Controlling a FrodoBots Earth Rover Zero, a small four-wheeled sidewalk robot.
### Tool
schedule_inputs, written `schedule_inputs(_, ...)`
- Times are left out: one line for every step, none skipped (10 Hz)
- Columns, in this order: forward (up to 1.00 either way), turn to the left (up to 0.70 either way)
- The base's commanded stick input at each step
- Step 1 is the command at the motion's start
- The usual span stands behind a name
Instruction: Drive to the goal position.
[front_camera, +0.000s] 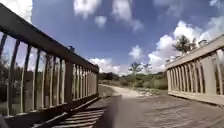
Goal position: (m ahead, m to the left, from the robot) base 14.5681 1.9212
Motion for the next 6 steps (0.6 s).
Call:
schedule_inputs(0.70,0.00)
schedule_inputs(0.70,0.00)
schedule_inputs(0.70,0.00)
schedule_inputs(0.70,0.00)
schedule_inputs(0.70,0.00)
schedule_inputs(0.70,0.00)
